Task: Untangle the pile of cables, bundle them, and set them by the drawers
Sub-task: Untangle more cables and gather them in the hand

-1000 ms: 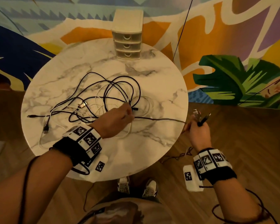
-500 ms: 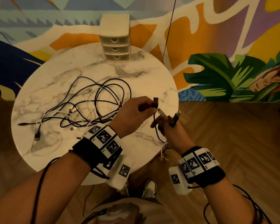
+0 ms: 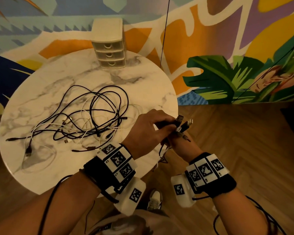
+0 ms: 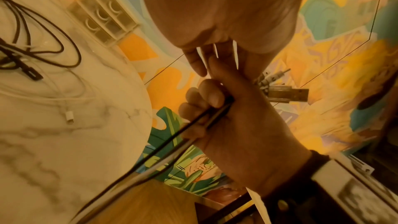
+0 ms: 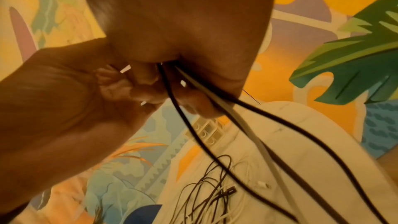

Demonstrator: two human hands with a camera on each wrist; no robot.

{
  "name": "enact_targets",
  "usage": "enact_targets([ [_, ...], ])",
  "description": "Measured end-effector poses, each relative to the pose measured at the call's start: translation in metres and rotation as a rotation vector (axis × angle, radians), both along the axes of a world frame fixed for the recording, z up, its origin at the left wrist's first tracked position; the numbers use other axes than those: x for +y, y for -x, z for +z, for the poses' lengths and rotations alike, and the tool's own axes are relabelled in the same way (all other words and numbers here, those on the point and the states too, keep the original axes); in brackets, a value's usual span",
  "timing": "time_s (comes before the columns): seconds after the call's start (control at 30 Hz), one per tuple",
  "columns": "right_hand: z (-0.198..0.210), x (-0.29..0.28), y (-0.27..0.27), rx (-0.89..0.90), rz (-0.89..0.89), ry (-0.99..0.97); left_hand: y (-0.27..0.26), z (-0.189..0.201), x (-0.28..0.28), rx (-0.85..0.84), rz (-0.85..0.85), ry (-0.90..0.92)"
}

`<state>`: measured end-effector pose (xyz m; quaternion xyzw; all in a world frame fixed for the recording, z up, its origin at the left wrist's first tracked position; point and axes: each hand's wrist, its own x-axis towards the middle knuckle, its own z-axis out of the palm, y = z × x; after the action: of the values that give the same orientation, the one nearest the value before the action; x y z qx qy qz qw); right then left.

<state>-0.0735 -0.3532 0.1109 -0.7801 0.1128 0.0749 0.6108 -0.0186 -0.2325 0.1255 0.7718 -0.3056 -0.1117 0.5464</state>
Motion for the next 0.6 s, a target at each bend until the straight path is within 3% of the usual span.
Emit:
enact_targets([
  [0.07,-0.002,-0.005,0.003,0.043,-0.046,-0.067,0.002,-0.001,-0.002,-0.025,-0.015,-0.004],
  [0.13,-0.004,-0.005,0.002,0.094,-0.042,-0.001,0.002,0.000,-0.002,-0.066,-0.025,-0.012],
  [0.2,-0.004,-0.002,-0.002,-0.052,-0.036,0.110,-0.003,-0.002,0.000,-0.033,0.026,0.001],
  [0.27,-0.012,-0.011,-0.006,-0.252,-0.260,0.157,-0.008,-0.006,0.003,0.104,0.068,-0.022],
  [0.37,-0.006,-0.019,-0.012,-0.304,-0.196,0.321,-0.003,-0.007,-0.008,0.181,-0.106,-0.214],
  [0.43,0.007,-0.021,-0.017,-0.283,-0.091,0.247,0.005,0.001,-0.027,0.173,-0.208,-0.344],
  [0.47,0.015,-0.023,-0.018,-0.249,-0.070,0.179,0.008,0.005,-0.037,0.241,-0.207,-0.321],
  [0.6,0.021,-0.042,-0.011,-0.112,-0.089,-0.325,0.001,0.025,-0.058,0.656,-0.063,0.145],
])
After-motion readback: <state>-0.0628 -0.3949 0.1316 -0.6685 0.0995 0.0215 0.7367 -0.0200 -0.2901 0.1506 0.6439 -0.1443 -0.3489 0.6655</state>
